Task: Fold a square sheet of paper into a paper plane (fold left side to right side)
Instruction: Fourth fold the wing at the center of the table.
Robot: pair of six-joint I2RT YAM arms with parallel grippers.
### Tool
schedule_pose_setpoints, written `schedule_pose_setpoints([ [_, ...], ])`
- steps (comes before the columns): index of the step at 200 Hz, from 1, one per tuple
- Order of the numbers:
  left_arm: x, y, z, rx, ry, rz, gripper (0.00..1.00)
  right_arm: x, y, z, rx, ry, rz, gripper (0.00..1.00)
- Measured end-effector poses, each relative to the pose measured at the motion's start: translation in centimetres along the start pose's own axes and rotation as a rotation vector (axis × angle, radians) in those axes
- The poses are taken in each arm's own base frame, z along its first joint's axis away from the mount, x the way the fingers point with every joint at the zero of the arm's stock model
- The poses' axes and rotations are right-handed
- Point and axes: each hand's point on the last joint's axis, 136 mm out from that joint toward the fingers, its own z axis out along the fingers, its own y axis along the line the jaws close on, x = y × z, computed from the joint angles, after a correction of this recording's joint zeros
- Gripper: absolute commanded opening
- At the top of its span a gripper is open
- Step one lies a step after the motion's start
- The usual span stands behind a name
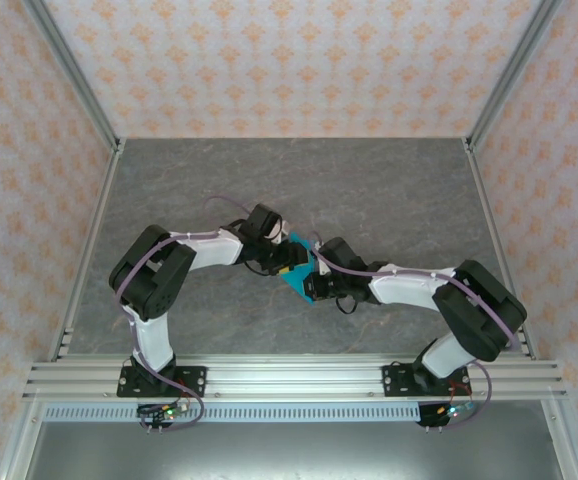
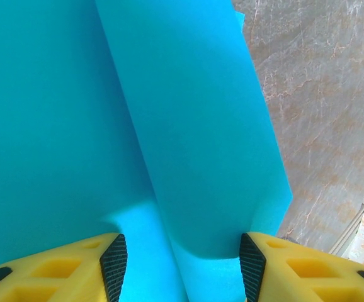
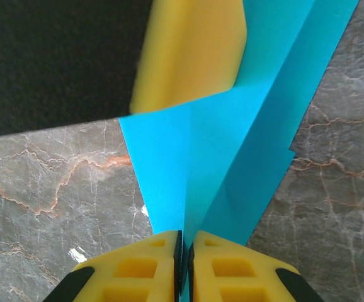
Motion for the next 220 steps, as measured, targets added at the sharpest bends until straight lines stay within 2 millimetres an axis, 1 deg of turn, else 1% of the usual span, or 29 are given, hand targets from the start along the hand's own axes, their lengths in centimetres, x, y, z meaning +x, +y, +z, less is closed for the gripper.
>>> schedule_pose_setpoints([
  [37, 0.0, 0.1, 0.0, -0.006, 0.000, -0.003, 0.53, -0.1, 0.0, 0.0, -0.006, -0.003, 0.003, 0.17],
  [68, -0.1, 0.1, 0.0, -0.008, -0.001, -0.003, 0.53, -0.3, -0.1, -0.4, -0.015, -0.017, 0.020, 0.27],
  [88, 0.0, 0.1, 0.0, -0.009, -0.001, -0.003, 0.53, -0.7, 0.0, -1.4, -0.044, -0.036, 0.038, 0.33],
  [103, -0.1, 0.1, 0.0, -0.009, -0.001, -0.003, 0.53, -1.5, -0.1, -2.7, -0.072, -0.073, 0.060, 0.35],
  [117, -0.1, 0.1, 0.0, -0.009, -0.001, -0.003, 0.53, -2.9, -0.5, -4.2, -0.104, -0.131, 0.094, 0.37],
  [135, 0.0, 0.1, 0.0, -0.009, -0.001, -0.004, 0.53, -4.5, -1.9, -5.8, -0.139, -0.205, 0.168, 0.36],
  [150, 0.0, 0.1, 0.0, -0.009, -0.001, -0.003, 0.52, -5.5, -3.2, -6.3, -0.162, -0.236, 0.238, 0.35],
  [165, 0.0, 0.1, 0.0, -0.009, -0.001, -0.004, 0.52, -6.1, -3.9, -6.2, -0.192, -0.246, 0.294, 0.35],
  [177, 0.0, 0.1, 0.0, -0.009, -0.001, -0.004, 0.52, -6.4, -3.9, -5.7, -0.220, -0.238, 0.320, 0.34],
  [220, 0.0, 0.1, 0.0, -0.009, -0.001, -0.004, 0.52, -5.6, -4.1, -3.1, -0.275, -0.165, 0.397, 0.33],
])
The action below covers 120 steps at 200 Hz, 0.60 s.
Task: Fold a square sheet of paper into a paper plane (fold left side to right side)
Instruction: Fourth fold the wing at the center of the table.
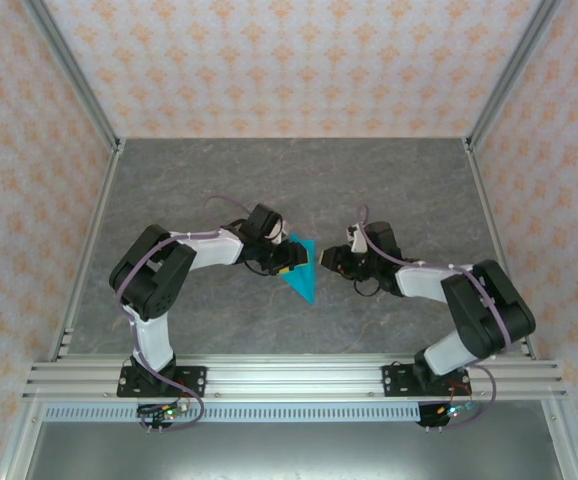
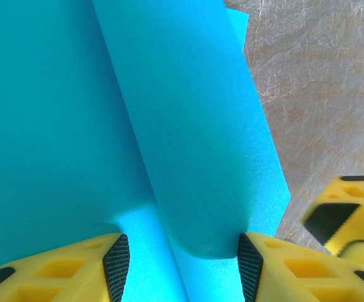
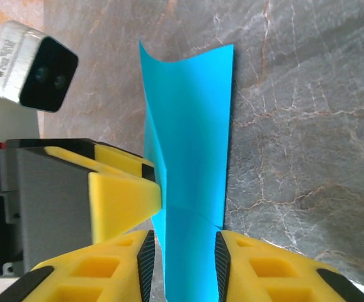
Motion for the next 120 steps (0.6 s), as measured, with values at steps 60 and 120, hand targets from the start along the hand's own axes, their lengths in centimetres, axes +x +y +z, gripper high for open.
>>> schedule_pose_setpoints([
  [60, 0.0, 0.0, 0.0, 0.000, 0.000, 0.000, 0.52, -0.5, 0.8, 1.3, -0.076, 0.016, 0.045, 0.33],
  [120, 0.0, 0.0, 0.0, 0.000, 0.000, 0.000, 0.52, -1.1, 0.9, 2.3, -0.086, 0.017, 0.054, 0.29],
])
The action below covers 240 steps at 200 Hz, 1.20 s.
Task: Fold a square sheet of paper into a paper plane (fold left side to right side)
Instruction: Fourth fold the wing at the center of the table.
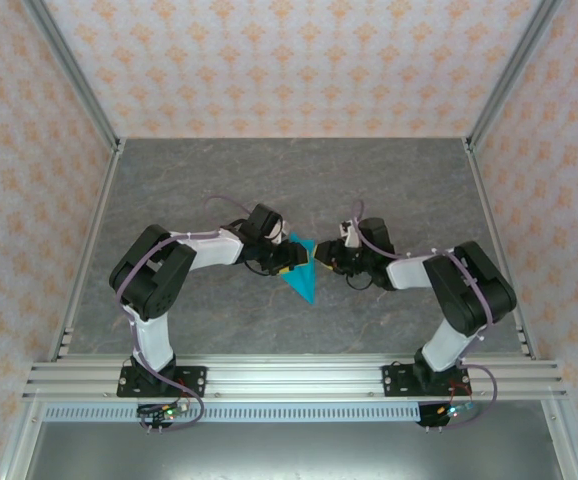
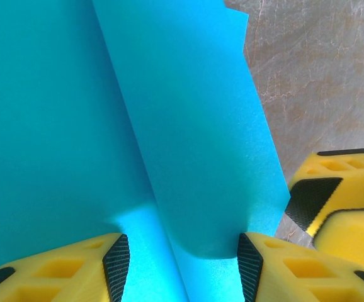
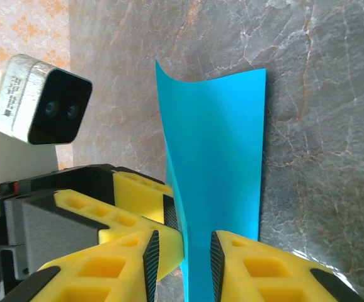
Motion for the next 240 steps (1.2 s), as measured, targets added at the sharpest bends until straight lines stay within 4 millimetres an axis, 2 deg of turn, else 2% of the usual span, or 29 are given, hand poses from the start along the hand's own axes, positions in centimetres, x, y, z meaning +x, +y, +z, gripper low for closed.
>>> schedule_pose_setpoints([
  [26, 0.0, 0.0, 0.0, 0.000, 0.000, 0.000, 0.52, 0.4, -0.3, 0.4, 0.007, 0.015, 0.006, 0.25],
  [60, 0.0, 0.0, 0.0, 0.000, 0.000, 0.000, 0.52, 0.4, -0.2, 0.8, 0.007, 0.023, 0.008, 0.09],
  [81, 0.0, 0.0, 0.0, 0.000, 0.000, 0.000, 0.53, 0.4, -0.3, 0.8, 0.011, 0.022, 0.005, 0.03],
  [143, 0.0, 0.0, 0.0, 0.000, 0.000, 0.000, 0.53, -0.1, -1.2, 1.4, 0.067, 0.026, 0.008, 0.00],
  [188, 0.0, 0.0, 0.0, 0.000, 0.000, 0.000, 0.53, 0.3, -2.2, 1.6, 0.105, 0.041, 0.013, 0.00],
  [240, 0.0, 0.0, 0.0, 0.000, 0.001, 0.000, 0.53, 0.7, -2.3, 2.1, 0.131, 0.061, -0.011, 0.00],
])
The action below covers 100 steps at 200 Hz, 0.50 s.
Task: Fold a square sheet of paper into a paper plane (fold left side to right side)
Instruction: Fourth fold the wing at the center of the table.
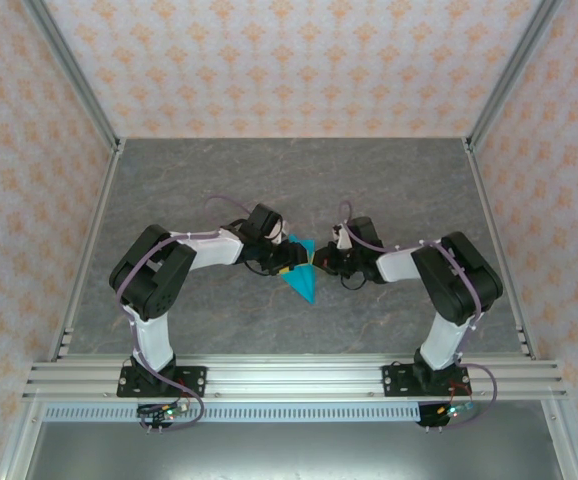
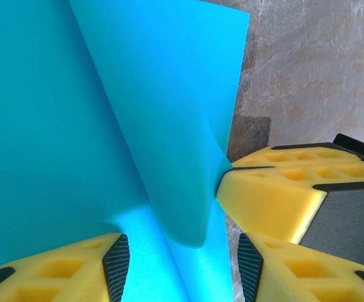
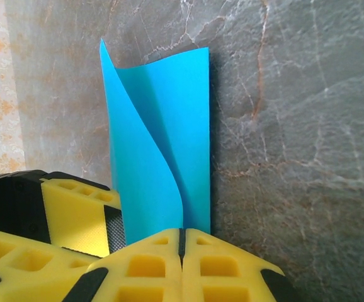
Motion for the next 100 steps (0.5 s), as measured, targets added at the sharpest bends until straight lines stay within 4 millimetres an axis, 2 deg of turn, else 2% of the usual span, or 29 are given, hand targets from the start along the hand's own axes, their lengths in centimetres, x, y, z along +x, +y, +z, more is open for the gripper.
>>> schedule_pose_setpoints([
  [100, -0.01, -0.01, 0.00, 0.000, 0.000, 0.000, 0.53, 0.05, -0.36, 0.17, 0.042, 0.008, -0.025, 0.00],
])
